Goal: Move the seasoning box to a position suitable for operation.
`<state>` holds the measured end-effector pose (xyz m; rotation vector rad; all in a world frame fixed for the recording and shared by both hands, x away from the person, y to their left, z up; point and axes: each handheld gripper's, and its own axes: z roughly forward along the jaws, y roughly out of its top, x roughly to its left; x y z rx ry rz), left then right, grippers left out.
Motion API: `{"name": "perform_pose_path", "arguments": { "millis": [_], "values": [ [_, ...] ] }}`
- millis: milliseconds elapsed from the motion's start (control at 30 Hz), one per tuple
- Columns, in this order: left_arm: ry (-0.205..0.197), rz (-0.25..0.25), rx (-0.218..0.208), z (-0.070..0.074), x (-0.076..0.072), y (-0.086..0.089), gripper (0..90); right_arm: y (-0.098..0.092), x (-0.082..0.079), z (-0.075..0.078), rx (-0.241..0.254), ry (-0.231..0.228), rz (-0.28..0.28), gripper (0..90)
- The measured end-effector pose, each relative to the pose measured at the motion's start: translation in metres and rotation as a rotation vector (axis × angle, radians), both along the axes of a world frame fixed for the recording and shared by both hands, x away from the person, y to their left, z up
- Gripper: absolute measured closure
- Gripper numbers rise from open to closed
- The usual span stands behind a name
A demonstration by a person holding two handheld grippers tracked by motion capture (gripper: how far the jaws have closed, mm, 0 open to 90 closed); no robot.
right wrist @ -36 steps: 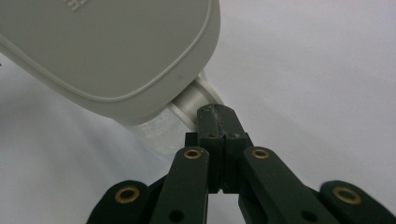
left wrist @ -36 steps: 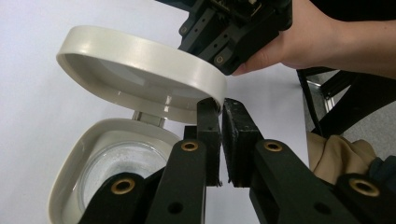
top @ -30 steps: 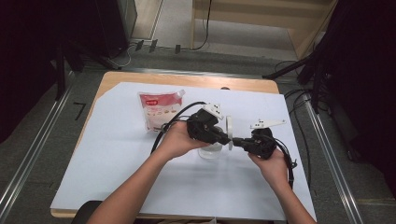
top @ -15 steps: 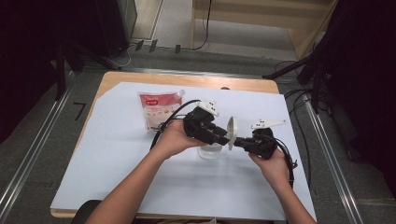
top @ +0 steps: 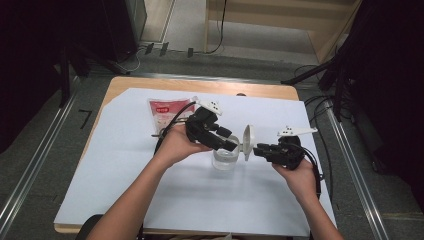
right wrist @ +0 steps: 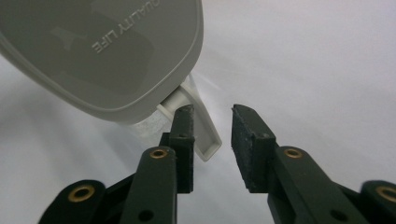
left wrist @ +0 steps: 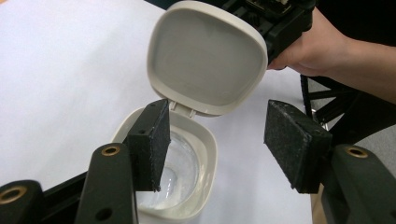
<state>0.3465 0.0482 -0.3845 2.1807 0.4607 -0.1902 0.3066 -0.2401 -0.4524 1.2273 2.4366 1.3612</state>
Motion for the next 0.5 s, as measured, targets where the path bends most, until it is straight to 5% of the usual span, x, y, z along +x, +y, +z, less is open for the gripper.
{"name": "perform_pose_path", "arguments": {
  "millis": [267,500],
  "values": [
    [-0.012,0.008,0.02,0.001,0.001,0.012,43.5,-0.005,-0.007,0.006,0.009,-0.069,-0.005,62.6],
    [-0.036,0.029,0.046,0.003,-0.002,0.025,42.0,-0.012,-0.016,0.006,-0.002,-0.061,-0.021,53.1]
  ]
}}
